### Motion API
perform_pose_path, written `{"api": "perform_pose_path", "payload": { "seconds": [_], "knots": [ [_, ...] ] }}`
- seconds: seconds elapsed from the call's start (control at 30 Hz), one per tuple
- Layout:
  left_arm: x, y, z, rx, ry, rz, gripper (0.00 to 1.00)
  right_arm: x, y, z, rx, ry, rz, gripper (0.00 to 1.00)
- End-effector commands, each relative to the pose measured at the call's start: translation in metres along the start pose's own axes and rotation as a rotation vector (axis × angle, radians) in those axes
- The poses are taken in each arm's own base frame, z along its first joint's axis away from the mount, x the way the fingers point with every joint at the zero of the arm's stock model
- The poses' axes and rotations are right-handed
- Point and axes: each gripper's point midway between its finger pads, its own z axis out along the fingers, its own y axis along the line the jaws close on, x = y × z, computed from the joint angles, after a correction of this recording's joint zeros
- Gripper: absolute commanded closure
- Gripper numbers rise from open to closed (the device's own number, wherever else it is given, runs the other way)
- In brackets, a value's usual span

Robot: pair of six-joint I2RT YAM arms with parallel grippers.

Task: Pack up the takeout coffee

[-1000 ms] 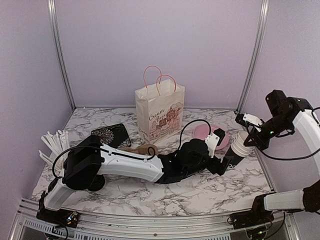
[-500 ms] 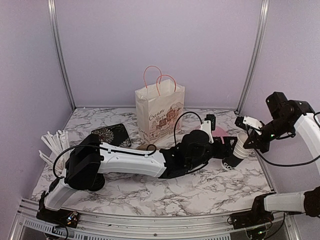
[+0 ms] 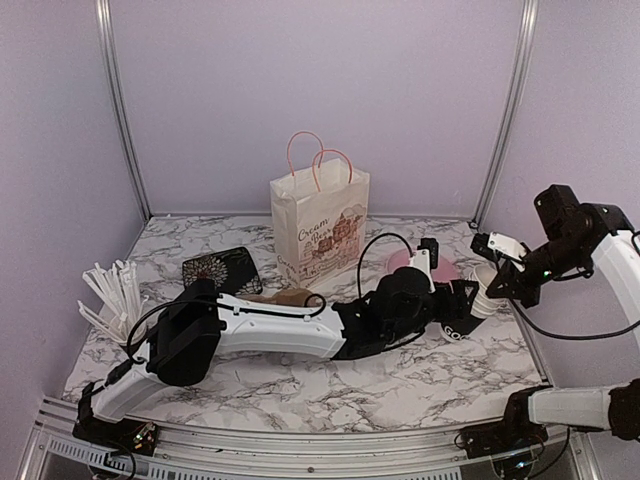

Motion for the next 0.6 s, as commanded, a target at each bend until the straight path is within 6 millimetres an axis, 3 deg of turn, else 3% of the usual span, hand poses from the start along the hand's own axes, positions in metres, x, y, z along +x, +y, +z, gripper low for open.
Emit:
{"api": "perform_pose_path", "payload": {
  "seconds": [0.0,0.3,0.57],
  "knots": [
    [-0.003,0.0,0.008,0.0,-0.007,-0.003,0.23,-0.008,0.008,-0.004,-0.014,-0.039,-0.036,1.0],
    [0.018,0.026,0.018,-0.074,0.026,0.002,0.27,-0.02,0.005,-0.016,0.011,-0.08,-0.066,1.0],
    [0.022,0.043,0.023,-0.105,0.03,-0.001,0.28,-0.027,0.004,-0.018,0.001,-0.102,-0.062,1.0]
  ]
}}
